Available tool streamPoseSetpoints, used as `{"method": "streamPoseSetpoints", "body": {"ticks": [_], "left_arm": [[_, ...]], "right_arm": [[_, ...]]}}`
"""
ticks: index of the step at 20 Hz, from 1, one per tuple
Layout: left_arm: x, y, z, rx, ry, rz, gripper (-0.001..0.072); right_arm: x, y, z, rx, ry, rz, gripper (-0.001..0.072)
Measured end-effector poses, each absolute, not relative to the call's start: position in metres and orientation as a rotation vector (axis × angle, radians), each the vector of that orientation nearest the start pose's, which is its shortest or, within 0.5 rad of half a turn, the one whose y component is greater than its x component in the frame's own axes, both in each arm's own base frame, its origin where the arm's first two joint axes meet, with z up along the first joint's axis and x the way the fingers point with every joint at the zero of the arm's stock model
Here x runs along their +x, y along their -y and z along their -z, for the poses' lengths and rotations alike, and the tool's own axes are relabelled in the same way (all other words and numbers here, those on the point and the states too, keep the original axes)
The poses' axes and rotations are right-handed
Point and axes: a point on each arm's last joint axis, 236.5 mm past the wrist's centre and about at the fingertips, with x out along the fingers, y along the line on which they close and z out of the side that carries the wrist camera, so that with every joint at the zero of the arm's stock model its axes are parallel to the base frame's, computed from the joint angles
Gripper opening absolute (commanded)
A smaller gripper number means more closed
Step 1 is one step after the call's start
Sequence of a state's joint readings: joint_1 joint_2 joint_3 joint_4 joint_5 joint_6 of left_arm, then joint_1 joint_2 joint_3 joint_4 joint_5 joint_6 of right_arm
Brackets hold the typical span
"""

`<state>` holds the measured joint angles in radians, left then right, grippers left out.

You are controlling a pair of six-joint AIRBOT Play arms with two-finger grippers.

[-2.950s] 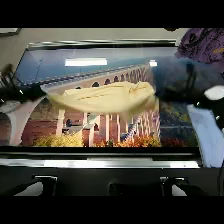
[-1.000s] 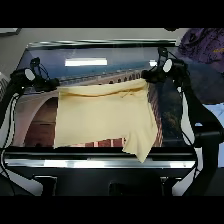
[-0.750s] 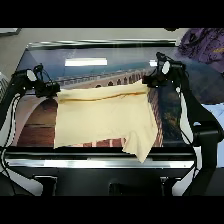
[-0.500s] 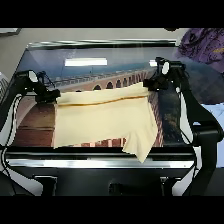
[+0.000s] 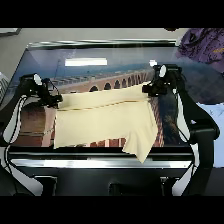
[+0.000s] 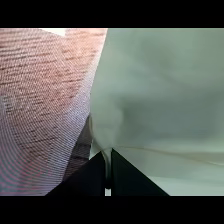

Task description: Fold the clothes and pants, and hang the long-sleeved shirts on hangers.

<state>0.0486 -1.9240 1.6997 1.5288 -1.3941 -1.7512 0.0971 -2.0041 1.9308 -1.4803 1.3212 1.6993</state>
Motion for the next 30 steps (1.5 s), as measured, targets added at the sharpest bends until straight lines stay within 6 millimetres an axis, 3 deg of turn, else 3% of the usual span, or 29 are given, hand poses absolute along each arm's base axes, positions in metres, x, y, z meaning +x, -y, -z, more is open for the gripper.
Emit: {"method": "streamPoseSetpoints", "body": {"ticks": [1, 2, 3, 5, 7, 9, 11, 13, 16, 18, 21, 25, 30], "left_arm": [[0.453, -0.013, 0.103, -0.217, -1.618, -0.159, 0.0308], [0.454, -0.013, 0.103, -0.219, -1.618, -0.161, 0.0590], [0.456, -0.013, 0.101, -0.220, -1.611, -0.162, 0.0708], [0.464, -0.017, 0.088, -0.219, -1.588, -0.166, 0.0708], [0.469, -0.028, 0.064, -0.219, -1.556, -0.175, 0.0708], [0.465, -0.043, 0.037, -0.238, -1.525, -0.195, 0.0708], [0.449, -0.062, 0.016, -0.277, -1.507, -0.222, 0.0708], [0.417, -0.080, 0.004, -0.343, -1.514, -0.258, 0.0707], [0.366, -0.097, 0.001, -0.452, -1.524, -0.306, 0.0707], [0.334, -0.101, 0.005, -0.511, -1.534, -0.338, 0.0707], [0.305, -0.095, 0.010, -0.558, -1.547, -0.356, 0.0707], [0.293, -0.087, 0.015, -0.566, -1.553, -0.353, 0.0707], [0.292, -0.085, 0.017, -0.563, -1.548, -0.352, 0.0707]], "right_arm": [[0.524, -0.073, 0.070, 0.123, -1.407, -0.051, 0.0299], [0.523, -0.074, 0.070, 0.128, -1.411, -0.055, 0.0485], [0.522, -0.076, 0.068, 0.136, -1.410, -0.061, 0.0564], [0.524, -0.078, 0.050, 0.147, -1.380, -0.075, 0.0564], [0.525, -0.067, 0.020, 0.142, -1.330, -0.087, 0.0564], [0.515, -0.039, -0.007, 0.150, -1.315, -0.086, 0.0561], [0.487, -0.010, -0.013, 0.234, -1.373, -0.108, 0.0558], [0.441, 0.001, -0.006, 0.386, -1.466, -0.176, 0.0540], [0.364, -0.004, 0.013, 0.588, -1.572, -0.263, 0.0484], [0.318, -0.015, 0.028, 0.658, -1.606, -0.276, 0.0484], [0.269, -0.031, 0.050, 0.716, -1.609, -0.260, 0.0484], [0.232, -0.055, 0.070, 0.790, -1.595, -0.274, 0.0483], [0.226, -0.075, 0.087, 0.792, -1.550, -0.291, 0.0482]]}}
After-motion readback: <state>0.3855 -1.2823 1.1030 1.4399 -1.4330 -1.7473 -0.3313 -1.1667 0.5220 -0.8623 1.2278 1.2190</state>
